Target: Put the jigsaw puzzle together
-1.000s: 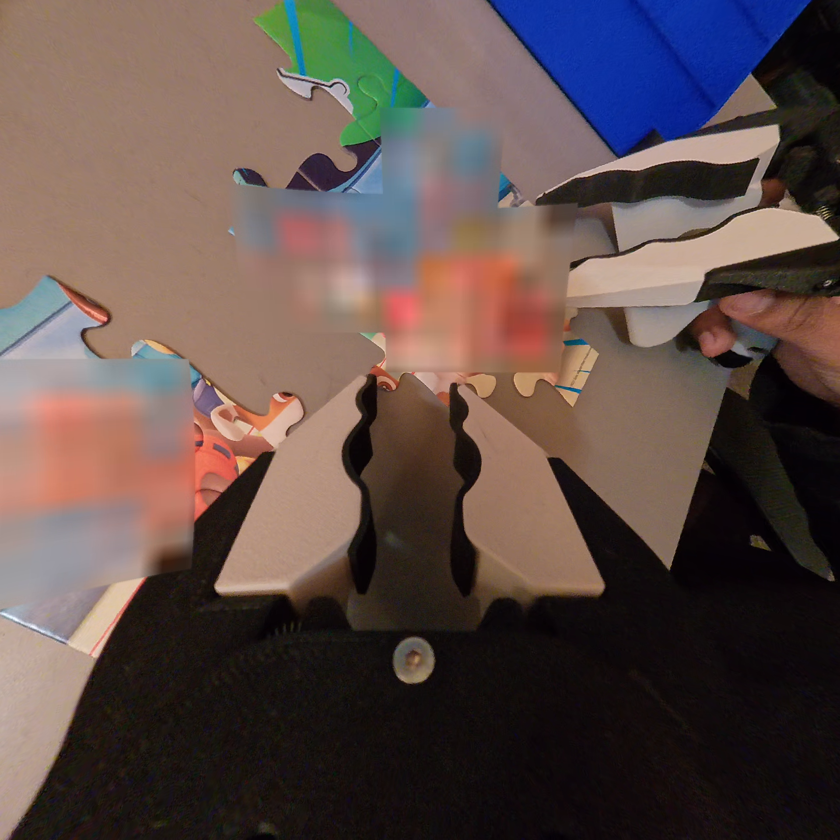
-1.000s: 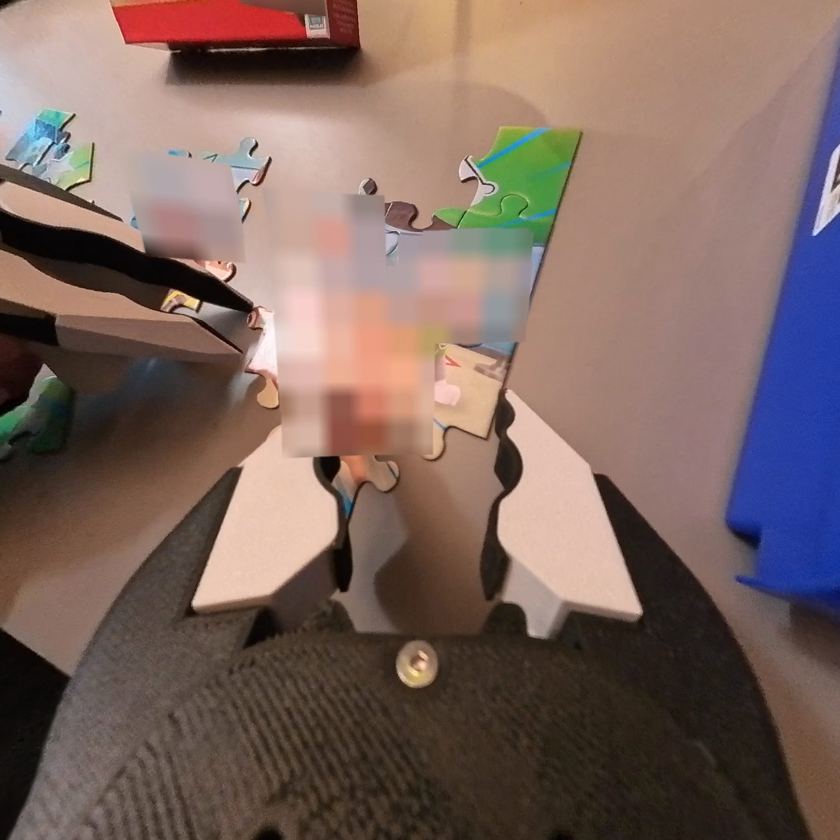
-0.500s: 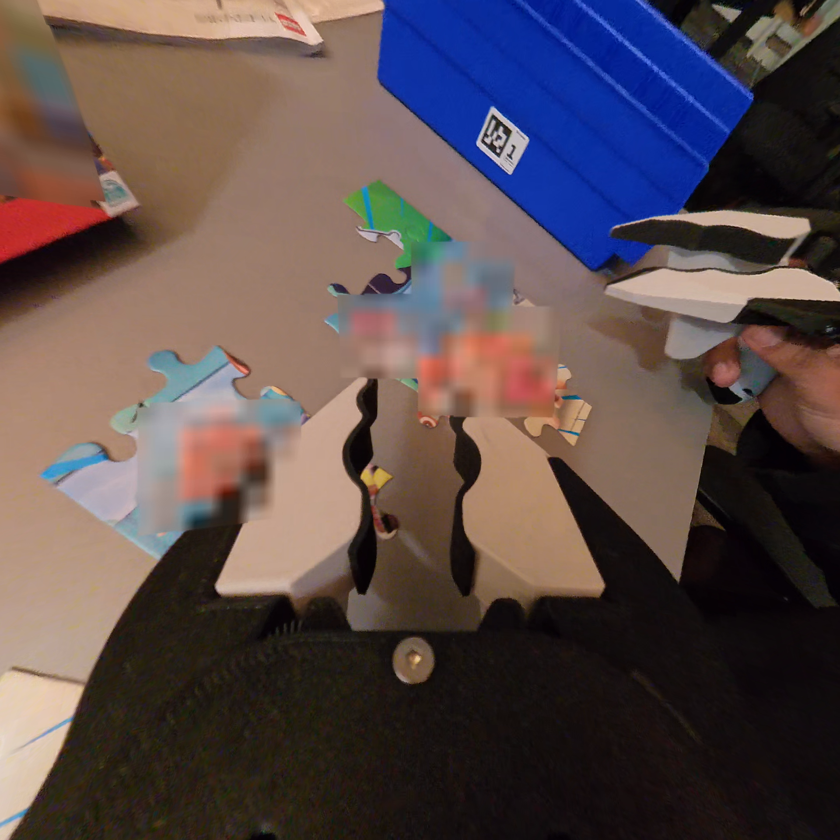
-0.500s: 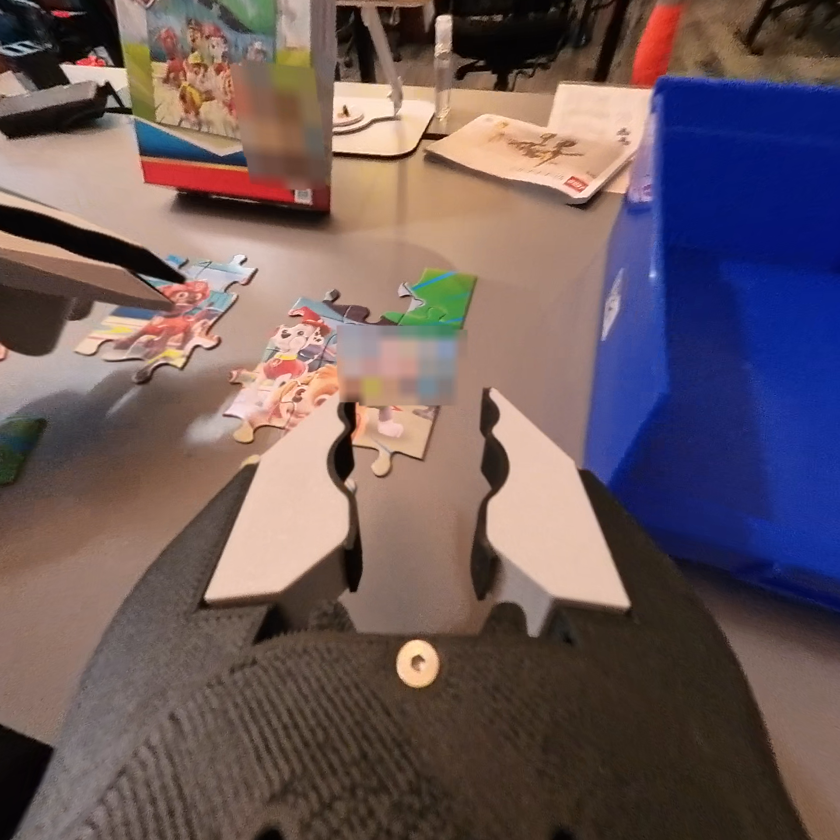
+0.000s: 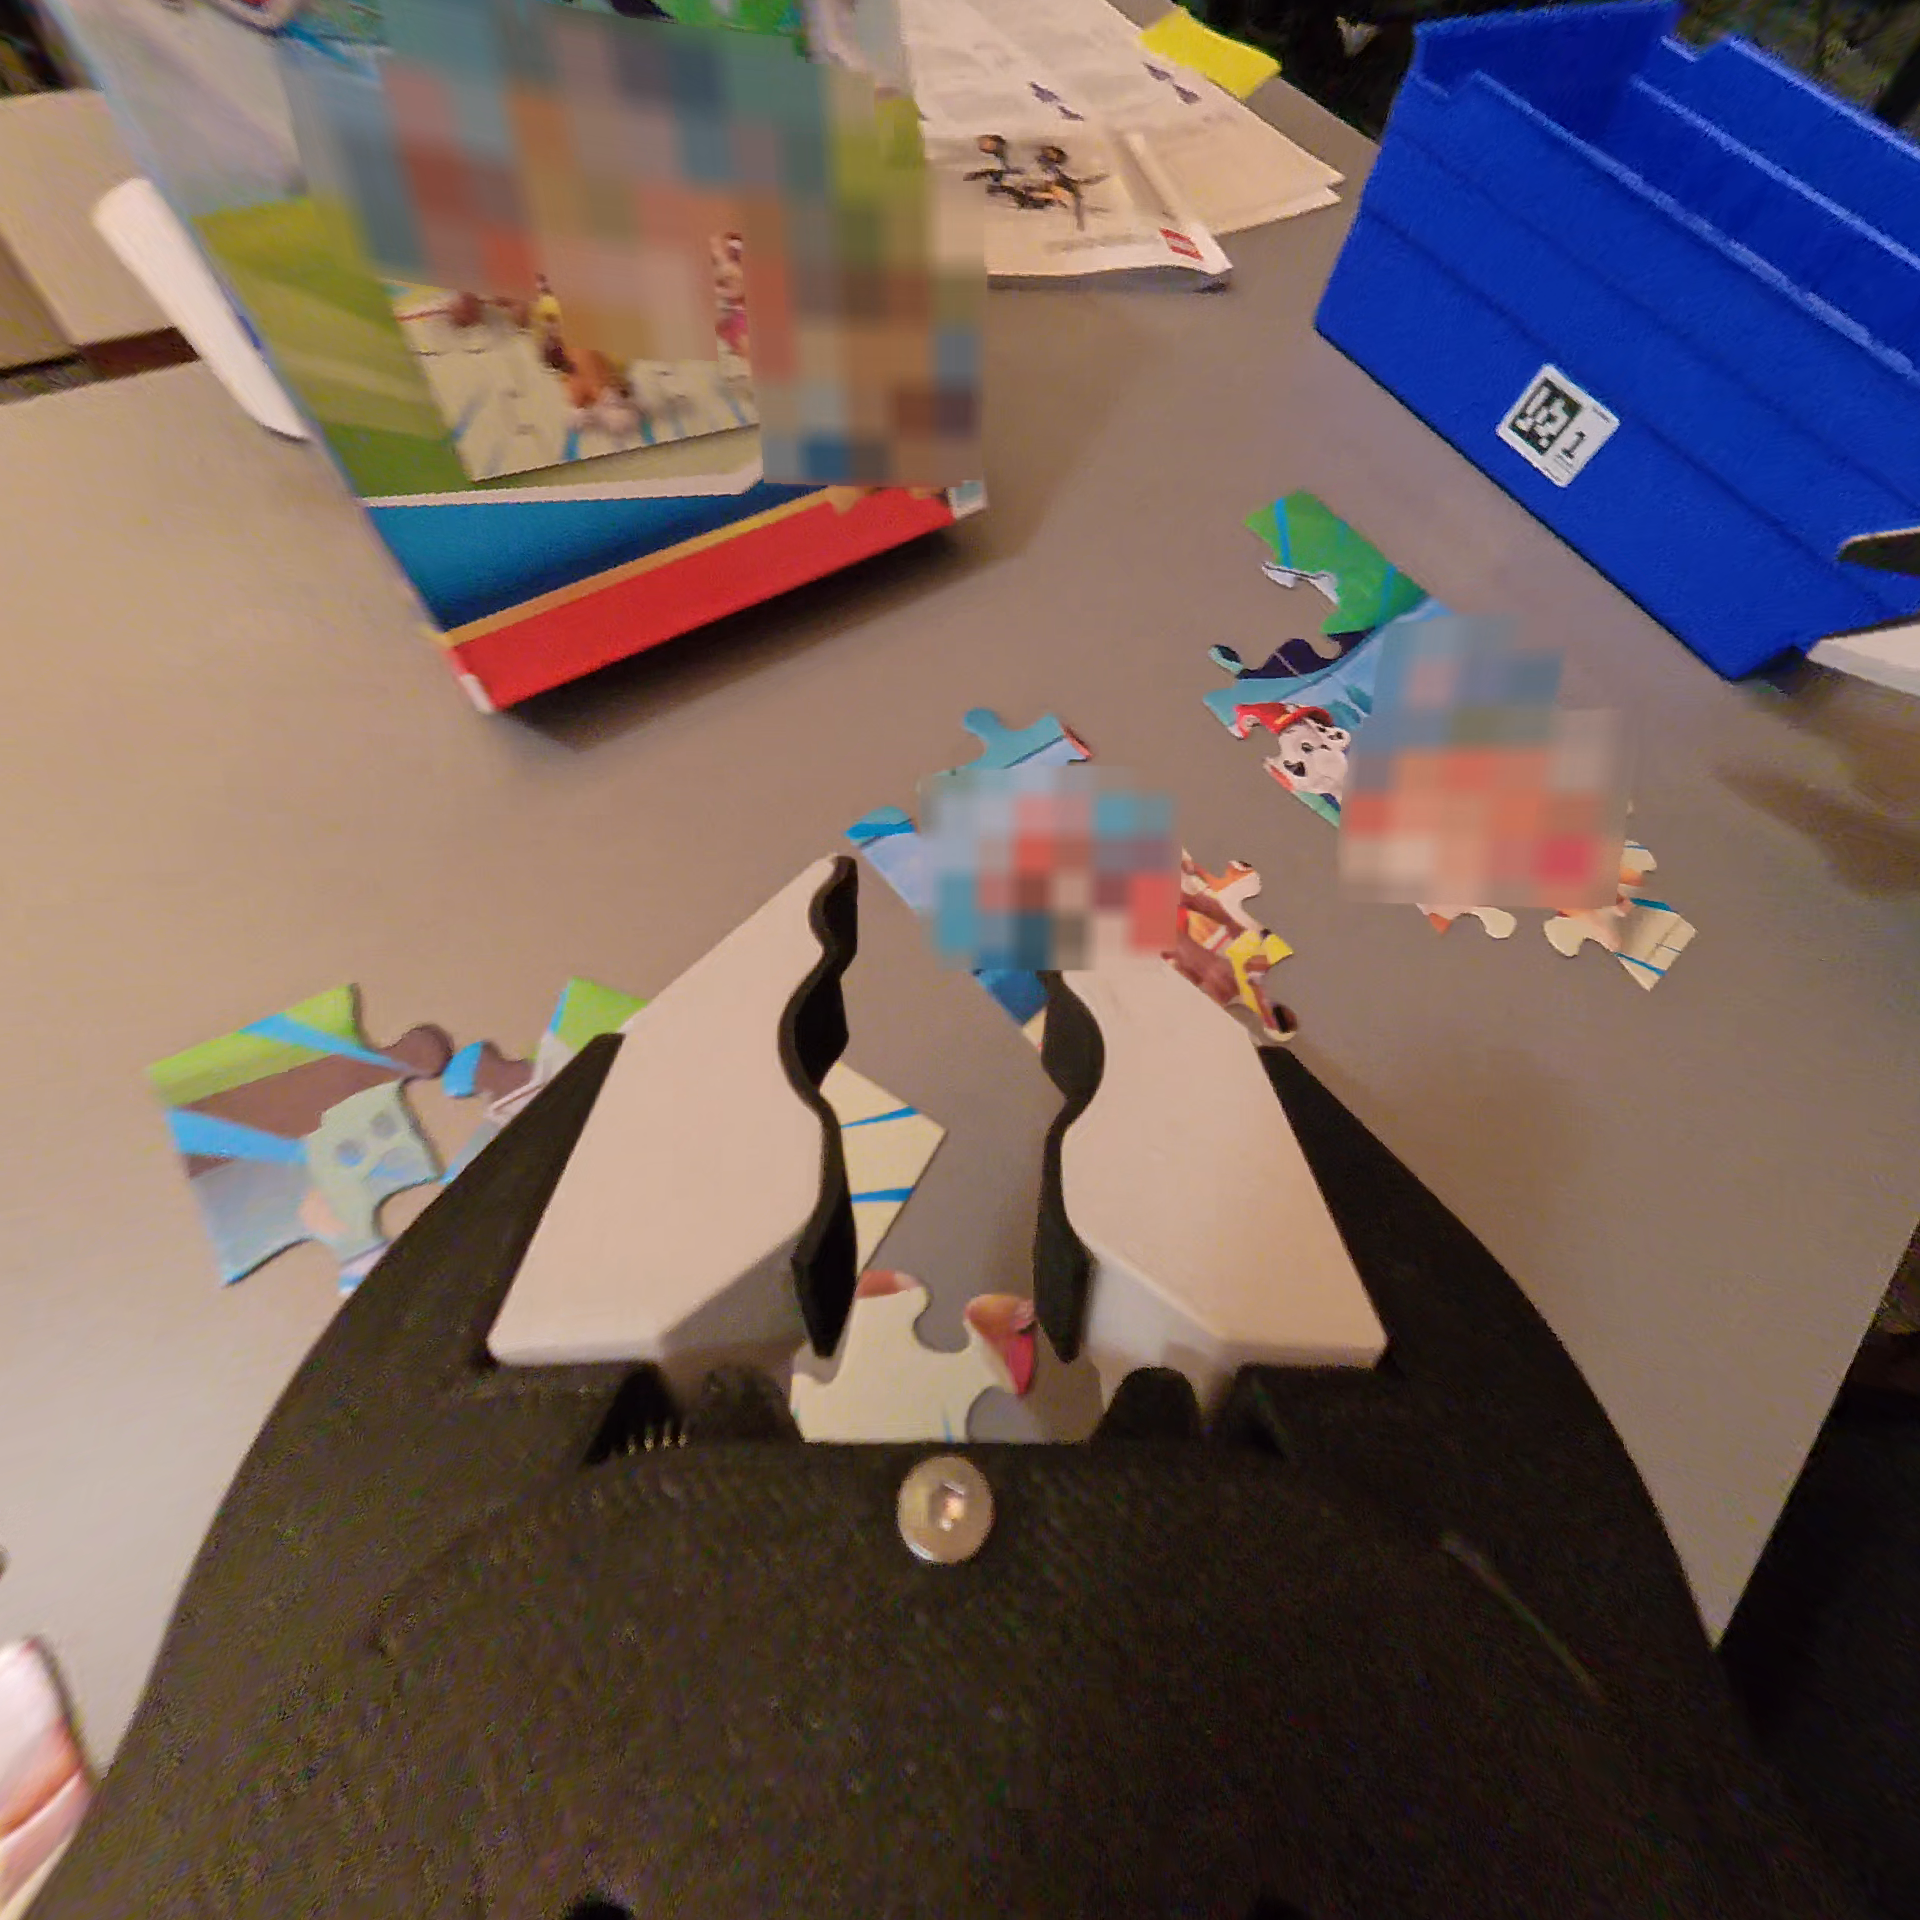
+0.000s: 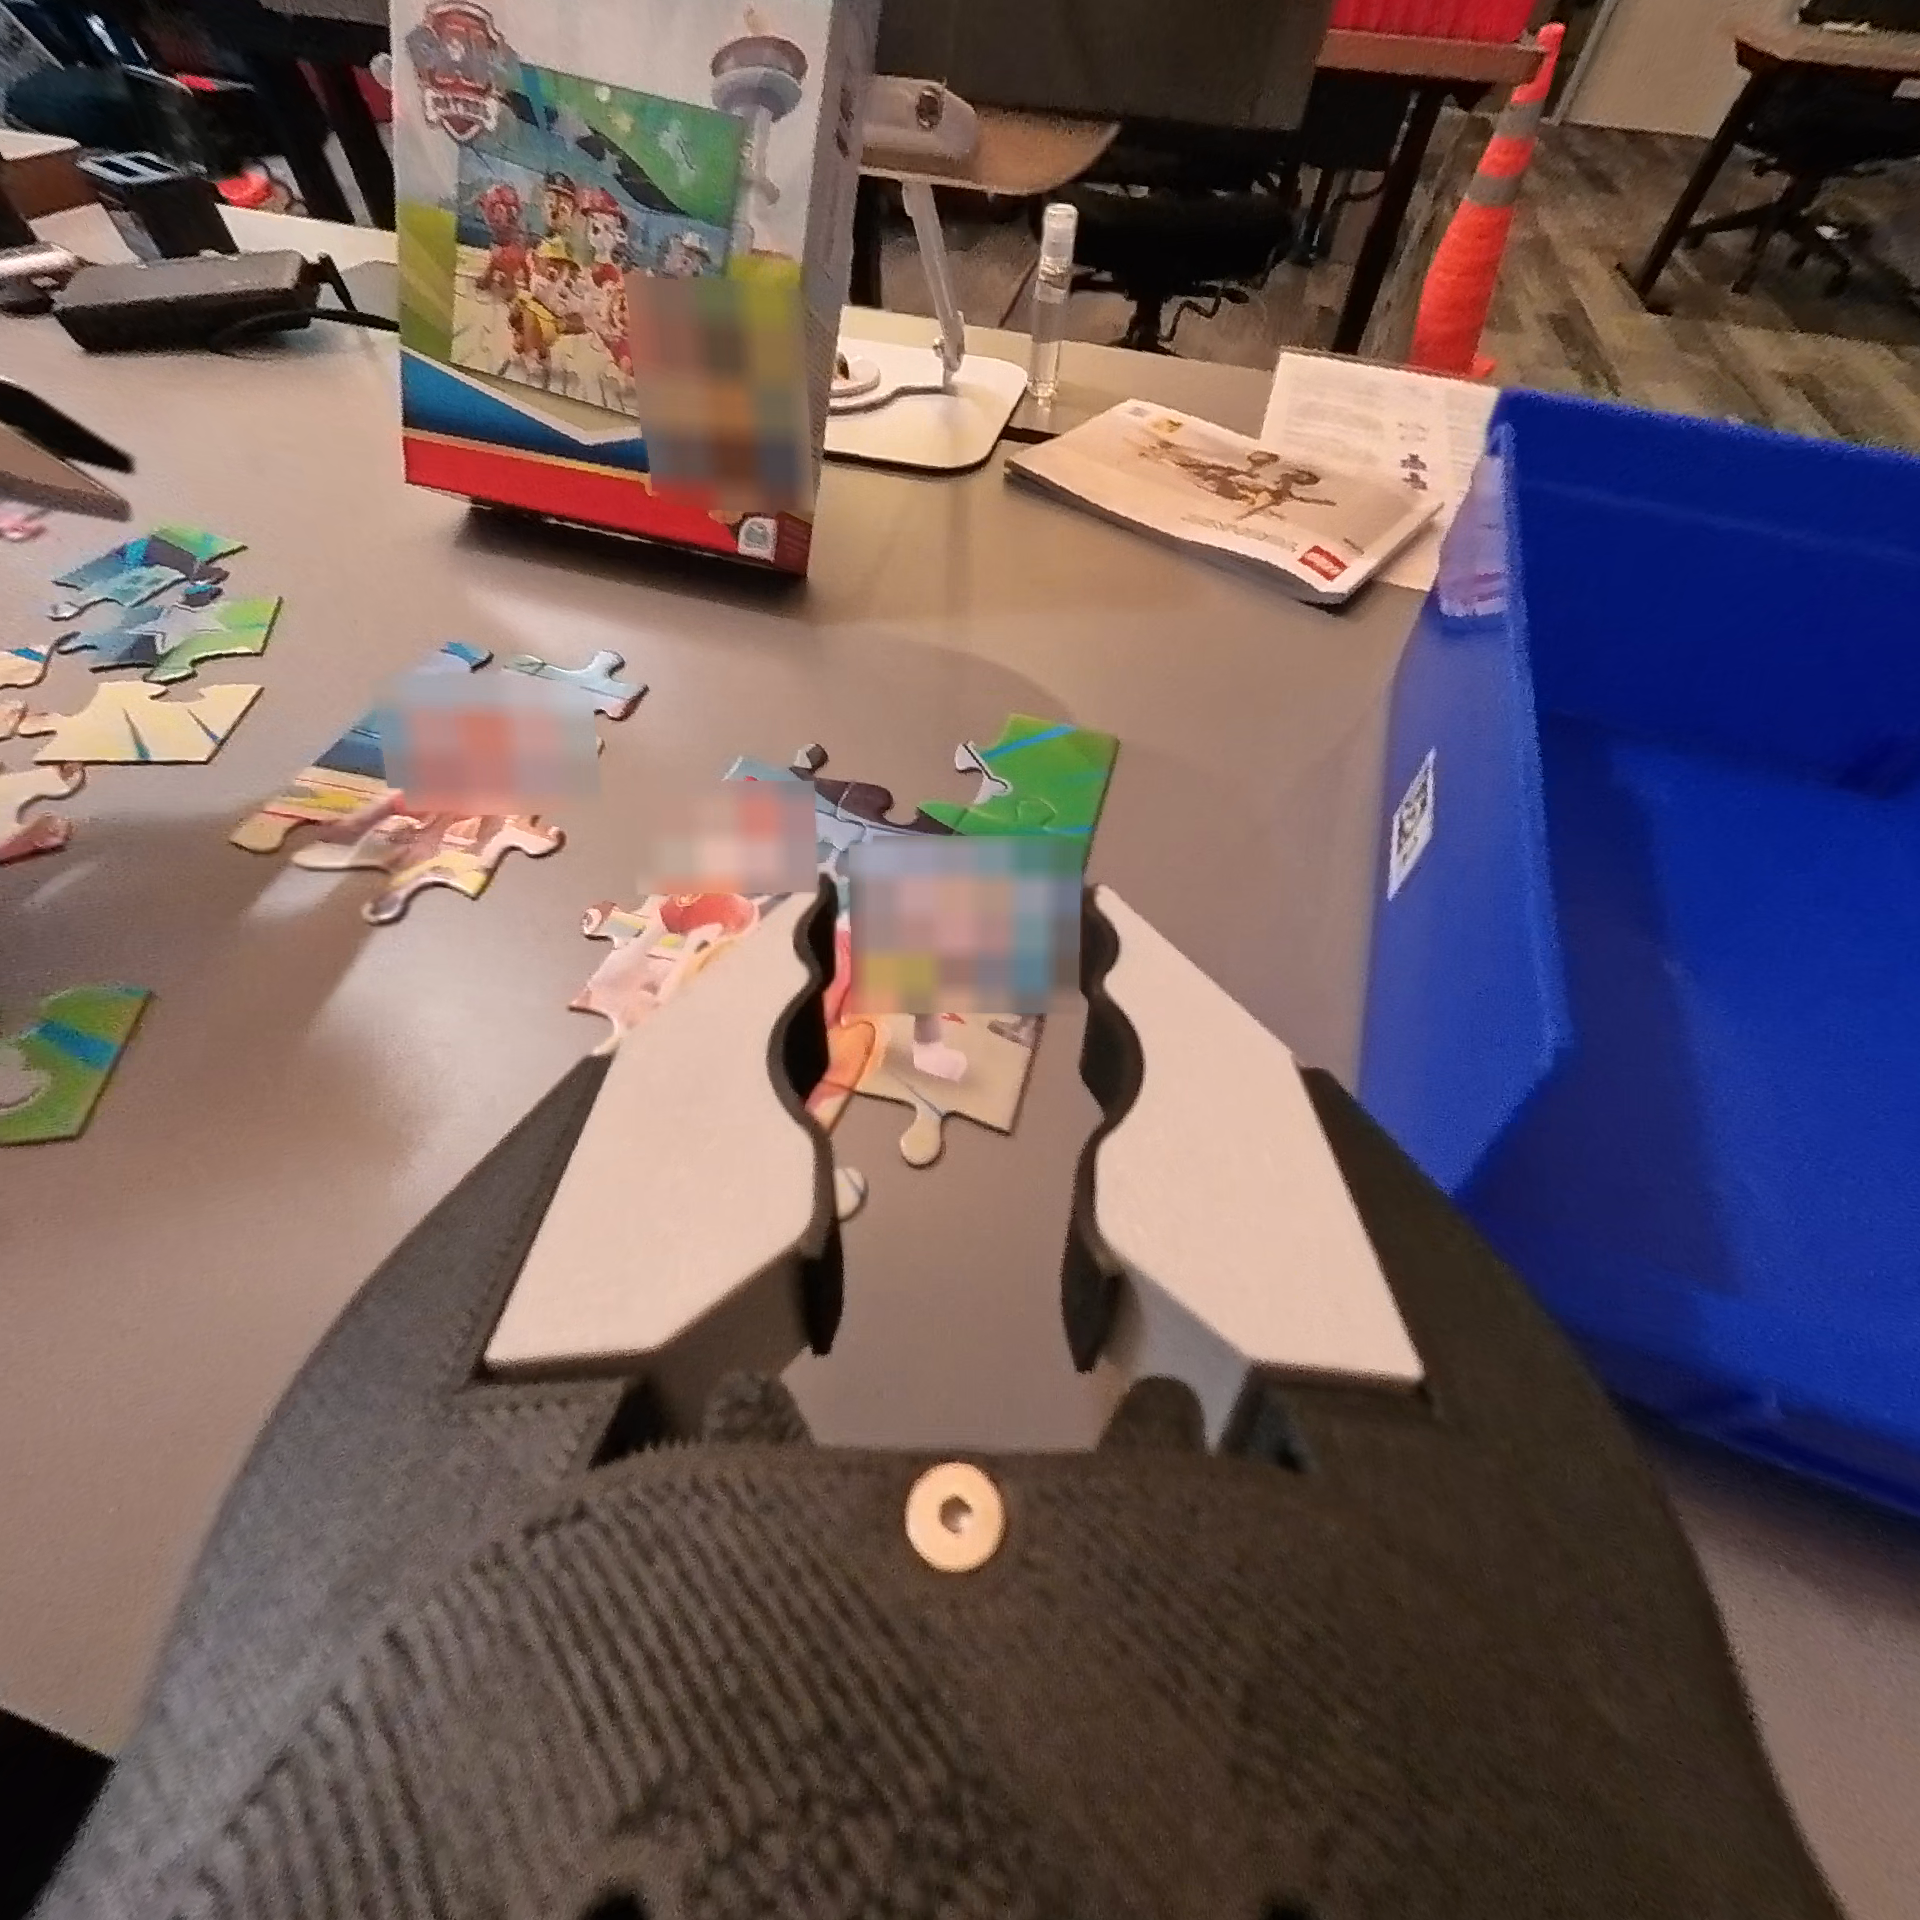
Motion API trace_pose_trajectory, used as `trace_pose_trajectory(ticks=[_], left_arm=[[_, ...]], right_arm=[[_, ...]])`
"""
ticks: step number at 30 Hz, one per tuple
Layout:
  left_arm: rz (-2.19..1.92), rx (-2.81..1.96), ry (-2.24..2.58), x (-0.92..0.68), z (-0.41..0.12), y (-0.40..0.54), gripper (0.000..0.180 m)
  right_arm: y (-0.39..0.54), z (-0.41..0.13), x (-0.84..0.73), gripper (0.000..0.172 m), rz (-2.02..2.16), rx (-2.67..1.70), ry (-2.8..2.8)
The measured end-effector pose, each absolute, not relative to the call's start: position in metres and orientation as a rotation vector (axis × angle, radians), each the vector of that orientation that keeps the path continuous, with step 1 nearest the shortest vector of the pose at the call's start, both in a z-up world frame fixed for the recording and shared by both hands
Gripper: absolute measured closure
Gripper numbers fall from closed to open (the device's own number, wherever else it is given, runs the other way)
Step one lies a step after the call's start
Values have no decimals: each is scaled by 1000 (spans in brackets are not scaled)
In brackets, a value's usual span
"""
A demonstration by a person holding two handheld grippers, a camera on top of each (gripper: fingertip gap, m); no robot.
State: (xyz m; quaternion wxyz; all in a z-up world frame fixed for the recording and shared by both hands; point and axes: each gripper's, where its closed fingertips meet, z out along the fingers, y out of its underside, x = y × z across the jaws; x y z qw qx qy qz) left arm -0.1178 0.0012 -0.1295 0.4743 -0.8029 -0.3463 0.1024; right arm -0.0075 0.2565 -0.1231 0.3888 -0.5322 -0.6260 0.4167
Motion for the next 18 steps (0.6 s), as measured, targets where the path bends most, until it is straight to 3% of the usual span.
trace_pose_trajectory(ticks=[18], left_arm=[[288,-1922,-922,-129,-132,-50,148]], right_arm=[[203,-114,-26,128,1166,-1295,-1656]])
